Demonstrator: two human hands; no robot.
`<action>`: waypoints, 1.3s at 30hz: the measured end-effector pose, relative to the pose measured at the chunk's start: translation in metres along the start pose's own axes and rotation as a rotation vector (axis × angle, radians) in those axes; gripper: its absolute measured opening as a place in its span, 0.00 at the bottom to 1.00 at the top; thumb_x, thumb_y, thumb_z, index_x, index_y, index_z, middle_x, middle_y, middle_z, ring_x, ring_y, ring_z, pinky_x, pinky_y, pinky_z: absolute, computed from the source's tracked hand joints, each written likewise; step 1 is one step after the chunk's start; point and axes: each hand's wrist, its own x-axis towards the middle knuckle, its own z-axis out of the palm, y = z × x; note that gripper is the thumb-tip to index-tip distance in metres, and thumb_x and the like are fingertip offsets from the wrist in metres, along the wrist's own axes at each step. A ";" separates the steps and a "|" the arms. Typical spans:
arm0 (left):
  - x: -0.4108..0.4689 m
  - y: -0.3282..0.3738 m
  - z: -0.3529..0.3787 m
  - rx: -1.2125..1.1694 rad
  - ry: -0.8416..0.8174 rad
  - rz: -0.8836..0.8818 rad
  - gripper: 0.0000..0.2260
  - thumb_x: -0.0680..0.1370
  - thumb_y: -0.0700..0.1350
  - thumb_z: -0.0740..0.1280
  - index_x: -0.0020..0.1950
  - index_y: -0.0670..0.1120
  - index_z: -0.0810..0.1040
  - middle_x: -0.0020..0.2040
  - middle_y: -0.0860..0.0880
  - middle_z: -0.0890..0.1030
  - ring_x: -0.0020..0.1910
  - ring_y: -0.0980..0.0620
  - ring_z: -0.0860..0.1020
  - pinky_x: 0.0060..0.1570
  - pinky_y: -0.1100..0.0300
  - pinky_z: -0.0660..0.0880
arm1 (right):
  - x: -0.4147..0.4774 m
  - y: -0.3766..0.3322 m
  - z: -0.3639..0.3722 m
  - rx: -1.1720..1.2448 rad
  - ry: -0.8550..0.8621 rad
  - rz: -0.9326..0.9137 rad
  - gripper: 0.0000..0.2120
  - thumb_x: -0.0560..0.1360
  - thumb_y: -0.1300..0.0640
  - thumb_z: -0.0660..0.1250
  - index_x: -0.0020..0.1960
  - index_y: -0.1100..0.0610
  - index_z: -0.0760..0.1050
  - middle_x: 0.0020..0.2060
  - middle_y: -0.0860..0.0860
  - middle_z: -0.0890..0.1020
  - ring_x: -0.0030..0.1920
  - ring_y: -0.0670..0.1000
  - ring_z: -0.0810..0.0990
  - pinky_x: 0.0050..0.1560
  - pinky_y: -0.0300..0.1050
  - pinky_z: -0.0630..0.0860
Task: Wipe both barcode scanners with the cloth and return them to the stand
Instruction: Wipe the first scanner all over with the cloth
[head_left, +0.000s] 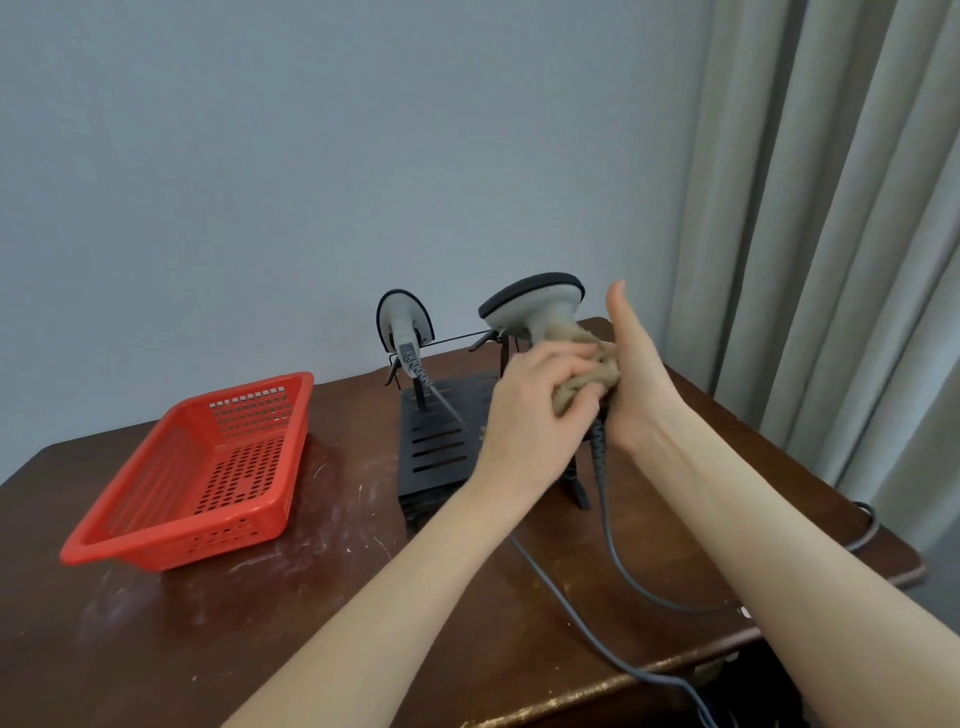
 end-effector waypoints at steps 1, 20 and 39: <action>-0.009 -0.001 0.000 -0.061 0.003 0.015 0.08 0.74 0.39 0.69 0.51 0.45 0.83 0.55 0.53 0.81 0.57 0.54 0.77 0.61 0.59 0.72 | 0.001 -0.002 -0.002 -0.059 0.013 0.016 0.25 0.74 0.37 0.60 0.37 0.59 0.76 0.27 0.51 0.78 0.26 0.47 0.78 0.28 0.35 0.76; -0.011 0.006 0.001 -0.659 0.082 -0.523 0.10 0.79 0.39 0.63 0.50 0.50 0.83 0.47 0.47 0.85 0.50 0.50 0.82 0.53 0.52 0.79 | 0.006 -0.007 -0.006 0.078 0.056 0.041 0.17 0.75 0.49 0.63 0.55 0.61 0.77 0.52 0.56 0.82 0.54 0.56 0.80 0.59 0.51 0.73; 0.004 0.004 -0.006 -0.262 0.102 -0.331 0.09 0.75 0.44 0.70 0.54 0.50 0.83 0.50 0.56 0.81 0.51 0.59 0.78 0.54 0.65 0.74 | 0.005 0.009 -0.007 -0.011 0.038 -0.042 0.13 0.75 0.51 0.66 0.50 0.61 0.80 0.42 0.57 0.83 0.42 0.54 0.83 0.46 0.48 0.79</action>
